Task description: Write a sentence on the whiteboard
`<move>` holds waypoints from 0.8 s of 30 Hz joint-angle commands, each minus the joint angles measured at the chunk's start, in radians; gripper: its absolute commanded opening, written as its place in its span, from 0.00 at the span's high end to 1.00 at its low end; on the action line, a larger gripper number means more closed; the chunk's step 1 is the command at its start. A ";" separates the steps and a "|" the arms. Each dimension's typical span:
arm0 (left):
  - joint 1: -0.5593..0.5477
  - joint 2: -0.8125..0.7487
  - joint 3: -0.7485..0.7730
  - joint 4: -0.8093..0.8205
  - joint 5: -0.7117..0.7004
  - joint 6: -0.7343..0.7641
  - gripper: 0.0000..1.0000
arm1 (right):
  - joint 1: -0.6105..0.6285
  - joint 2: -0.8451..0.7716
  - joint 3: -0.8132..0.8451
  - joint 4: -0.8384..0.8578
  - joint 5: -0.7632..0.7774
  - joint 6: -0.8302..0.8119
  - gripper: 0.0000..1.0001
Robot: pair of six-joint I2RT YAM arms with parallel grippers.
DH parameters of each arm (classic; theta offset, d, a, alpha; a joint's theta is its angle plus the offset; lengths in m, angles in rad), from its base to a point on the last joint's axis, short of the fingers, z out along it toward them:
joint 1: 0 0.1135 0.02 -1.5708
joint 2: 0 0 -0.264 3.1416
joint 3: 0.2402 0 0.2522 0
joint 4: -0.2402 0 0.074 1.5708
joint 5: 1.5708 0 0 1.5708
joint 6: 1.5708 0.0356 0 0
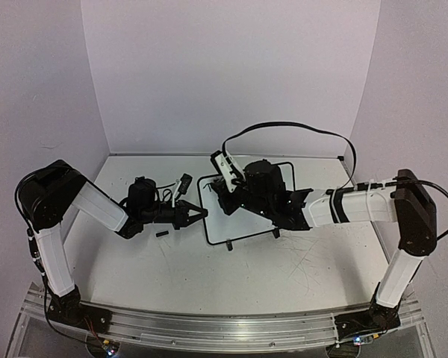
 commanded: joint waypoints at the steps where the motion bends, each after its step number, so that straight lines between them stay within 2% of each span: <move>1: -0.004 -0.021 0.015 -0.049 -0.019 0.071 1.00 | -0.001 -0.013 -0.023 0.007 0.020 0.020 1.00; 14: -0.004 -0.024 0.016 -0.055 -0.020 0.073 1.00 | 0.005 -0.004 -0.045 0.014 -0.010 0.051 1.00; 24: -0.006 -0.024 0.017 -0.059 -0.021 0.071 1.00 | 0.012 0.033 0.016 0.025 -0.026 0.058 1.00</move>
